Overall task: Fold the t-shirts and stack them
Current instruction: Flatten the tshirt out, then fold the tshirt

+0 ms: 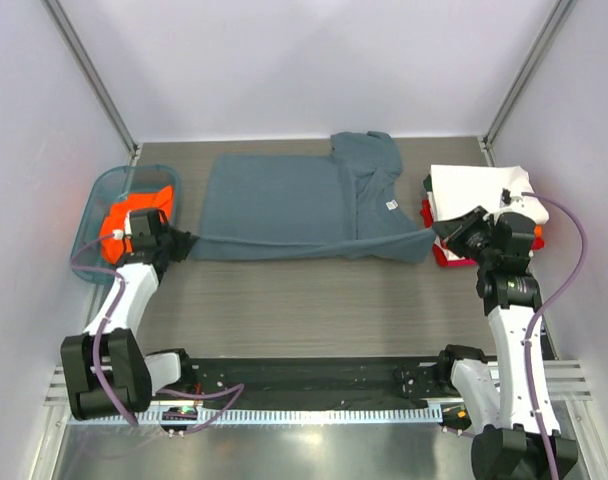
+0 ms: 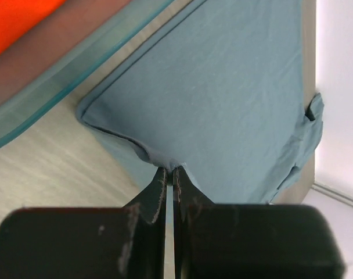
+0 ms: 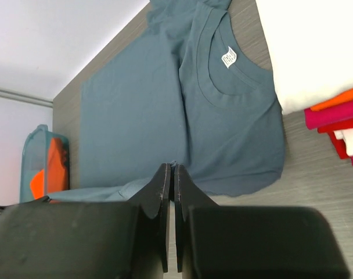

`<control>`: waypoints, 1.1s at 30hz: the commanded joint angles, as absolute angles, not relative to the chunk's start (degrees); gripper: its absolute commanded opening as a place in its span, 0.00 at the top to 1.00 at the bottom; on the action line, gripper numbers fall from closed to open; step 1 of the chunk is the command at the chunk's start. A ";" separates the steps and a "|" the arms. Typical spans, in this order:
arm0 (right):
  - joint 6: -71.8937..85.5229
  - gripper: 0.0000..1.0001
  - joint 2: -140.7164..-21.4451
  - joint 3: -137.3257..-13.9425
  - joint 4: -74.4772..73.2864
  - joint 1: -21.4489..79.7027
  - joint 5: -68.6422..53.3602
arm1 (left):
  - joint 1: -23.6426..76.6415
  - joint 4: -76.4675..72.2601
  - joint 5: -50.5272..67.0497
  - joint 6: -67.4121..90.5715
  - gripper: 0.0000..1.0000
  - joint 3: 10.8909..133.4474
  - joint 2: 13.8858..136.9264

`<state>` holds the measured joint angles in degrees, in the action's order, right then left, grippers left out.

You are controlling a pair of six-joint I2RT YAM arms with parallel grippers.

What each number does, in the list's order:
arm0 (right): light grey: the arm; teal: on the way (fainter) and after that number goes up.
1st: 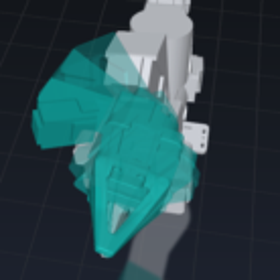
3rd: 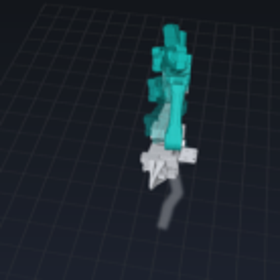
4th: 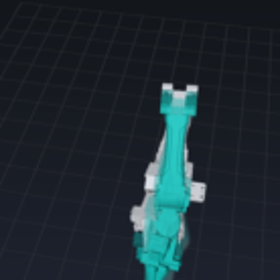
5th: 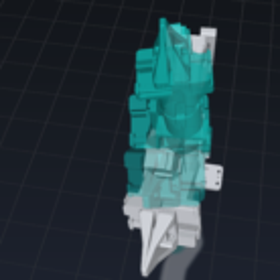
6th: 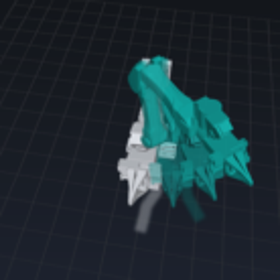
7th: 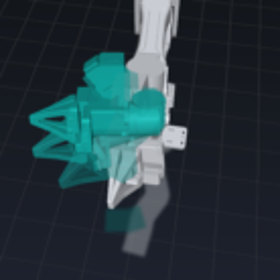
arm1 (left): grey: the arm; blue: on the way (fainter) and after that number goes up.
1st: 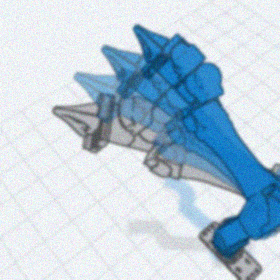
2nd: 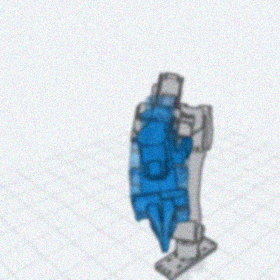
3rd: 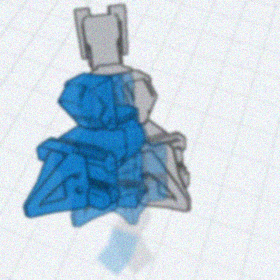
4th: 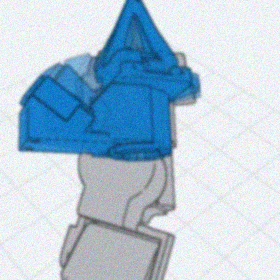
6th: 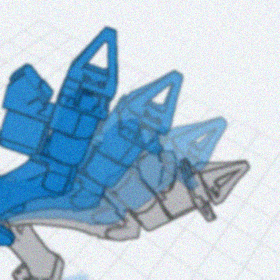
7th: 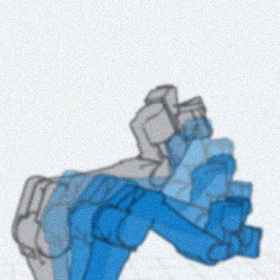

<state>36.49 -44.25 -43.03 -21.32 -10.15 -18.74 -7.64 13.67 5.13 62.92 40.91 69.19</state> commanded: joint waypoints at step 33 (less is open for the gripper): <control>29.88 0.99 -80.84 -65.82 -16.79 -2.37 -7.65 | -7.91 8.70 4.48 64.95 1.00 48.87 79.45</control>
